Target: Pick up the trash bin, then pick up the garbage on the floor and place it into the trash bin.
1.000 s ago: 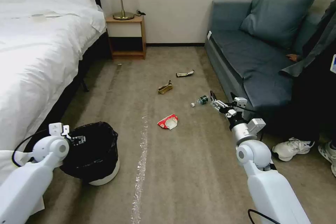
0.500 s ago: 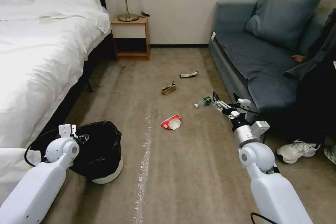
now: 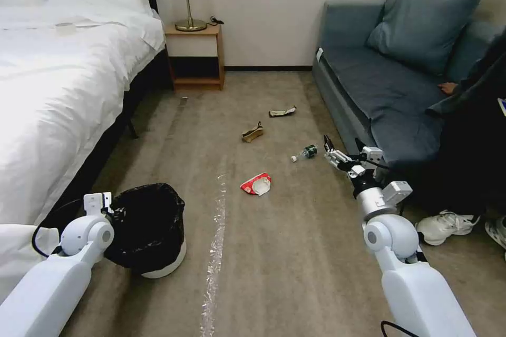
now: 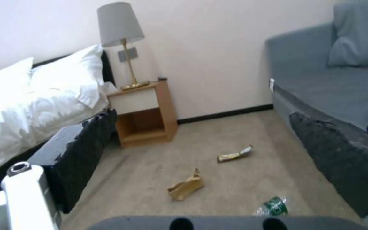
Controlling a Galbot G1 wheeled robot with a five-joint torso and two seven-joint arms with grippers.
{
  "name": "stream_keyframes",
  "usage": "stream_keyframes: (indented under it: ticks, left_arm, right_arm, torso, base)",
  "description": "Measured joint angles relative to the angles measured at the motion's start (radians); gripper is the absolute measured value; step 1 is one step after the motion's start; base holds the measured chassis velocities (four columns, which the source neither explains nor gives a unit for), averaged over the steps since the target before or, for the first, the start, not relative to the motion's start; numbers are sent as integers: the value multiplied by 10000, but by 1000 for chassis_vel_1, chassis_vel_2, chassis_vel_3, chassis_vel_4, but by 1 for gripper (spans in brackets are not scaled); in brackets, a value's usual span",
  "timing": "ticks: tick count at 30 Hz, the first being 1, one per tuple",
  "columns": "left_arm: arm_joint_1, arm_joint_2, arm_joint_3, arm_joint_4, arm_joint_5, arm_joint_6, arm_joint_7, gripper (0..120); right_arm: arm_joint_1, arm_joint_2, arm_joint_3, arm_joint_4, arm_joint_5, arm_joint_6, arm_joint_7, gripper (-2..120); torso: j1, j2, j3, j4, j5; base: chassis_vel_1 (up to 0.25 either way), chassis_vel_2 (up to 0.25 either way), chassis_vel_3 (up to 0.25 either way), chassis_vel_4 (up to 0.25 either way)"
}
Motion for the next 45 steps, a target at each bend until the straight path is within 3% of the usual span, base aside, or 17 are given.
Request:
stream_keyframes:
  ticks: [8, 13, 16, 23, 30, 40, 43, 45]
  left_arm:
    - [-124, -176, 69, 71, 316, 1, -4, 22]
    - [-371, -204, 258, -28, 538, 32, -84, 22]
    - [-625, -164, 423, -153, 622, 79, -64, 22]
    - [-1299, -83, 594, -534, 972, -151, -119, 1]
    - [-1475, 133, 642, -944, 1187, -150, -93, 1]
    - [-1824, 842, 498, -1946, 1042, 11, -322, 1]
    - [-2051, 1480, 87, -2479, 561, 12, -560, 1]
    - [-2085, 1663, -44, -2571, 467, 12, -596, 1]
  right_arm:
    - [-98, -70, 102, -5, 4, -2, 6, 100]
    - [-109, -85, 156, -18, 4, -5, 5, 100]
    - [-109, -92, 208, -22, 11, -12, 5, 100]
    - [-223, -468, 534, 33, 190, -130, 6, 100]
    - [-277, -780, 675, 20, 499, -289, 5, 100]
    - [-281, -879, 657, -167, 845, -413, -70, 100]
    - [-207, -857, 648, -566, 673, -266, -154, 100]
    - [-206, -874, 610, -648, 673, -260, -187, 100]
  torso:
    - [0, 0, -3, 5, 12]
    - [0, -1, 1, 8, -2]
    - [1, -2, 2, -5, -10]
    - [2, -2, 0, -4, 3]
    - [2, -2, -3, 2, 12]
    - [2, -2, -2, 2, 10]
    - [2, -1, -3, 1, 10]
    - [2, -1, -3, 0, 13]
  base:
    - [0, 0, 0, 0]
    - [0, 0, 0, 0]
    - [0, 0, 0, 0]
    - [0, 0, 0, 0]
    - [0, 0, 0, 0]
    - [0, 0, 0, 0]
    - [0, 0, 0, 0]
    - [0, 0, 0, 0]
